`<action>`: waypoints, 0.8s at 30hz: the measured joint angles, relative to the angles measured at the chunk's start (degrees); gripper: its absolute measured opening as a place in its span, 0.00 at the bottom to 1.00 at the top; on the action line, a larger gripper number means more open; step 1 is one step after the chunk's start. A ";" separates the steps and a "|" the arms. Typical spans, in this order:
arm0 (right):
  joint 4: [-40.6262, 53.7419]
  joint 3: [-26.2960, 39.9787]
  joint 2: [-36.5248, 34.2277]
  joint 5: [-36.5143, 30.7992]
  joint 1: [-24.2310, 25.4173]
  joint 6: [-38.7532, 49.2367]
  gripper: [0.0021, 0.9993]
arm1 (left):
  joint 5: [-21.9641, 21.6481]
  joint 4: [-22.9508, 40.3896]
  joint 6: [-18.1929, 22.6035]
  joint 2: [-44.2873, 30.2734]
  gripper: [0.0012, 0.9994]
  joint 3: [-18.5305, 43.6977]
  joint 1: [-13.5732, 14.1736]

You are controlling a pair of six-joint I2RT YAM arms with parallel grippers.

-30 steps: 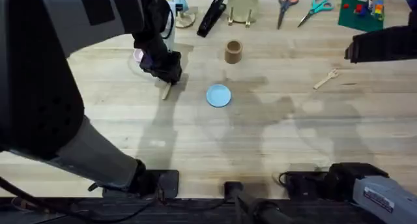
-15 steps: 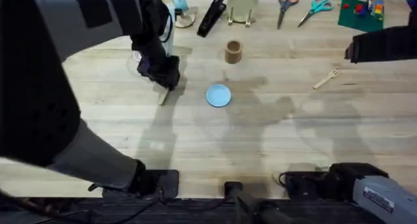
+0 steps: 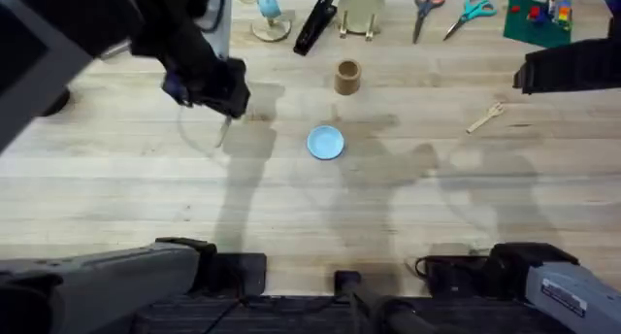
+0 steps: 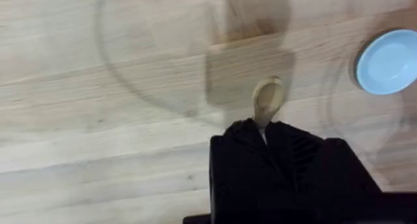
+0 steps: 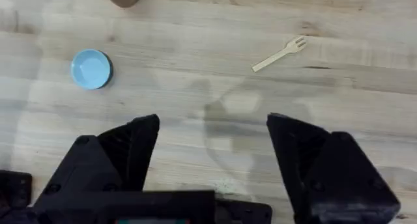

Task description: Pick up a utensil and set it on the pink plate, then put the other utensil in the container.

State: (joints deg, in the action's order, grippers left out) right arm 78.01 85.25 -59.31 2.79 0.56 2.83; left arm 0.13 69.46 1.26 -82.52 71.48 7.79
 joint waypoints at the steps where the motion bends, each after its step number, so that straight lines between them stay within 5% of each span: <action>1: -0.02 0.00 0.00 0.00 0.00 0.00 1.00 | -0.43 1.27 0.01 0.08 0.04 1.55 0.00; 10: -0.02 0.00 0.00 0.00 0.00 0.00 1.00 | -2.77 4.24 0.02 0.08 0.04 12.21 -0.22; 24: 0.00 0.00 0.00 0.01 0.00 0.00 1.00 | -2.94 -1.23 0.02 -0.14 0.04 13.03 -5.86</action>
State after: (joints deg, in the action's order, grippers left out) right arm 78.01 85.25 -59.31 2.80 0.56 2.83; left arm -2.81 68.23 1.28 -82.66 84.51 1.93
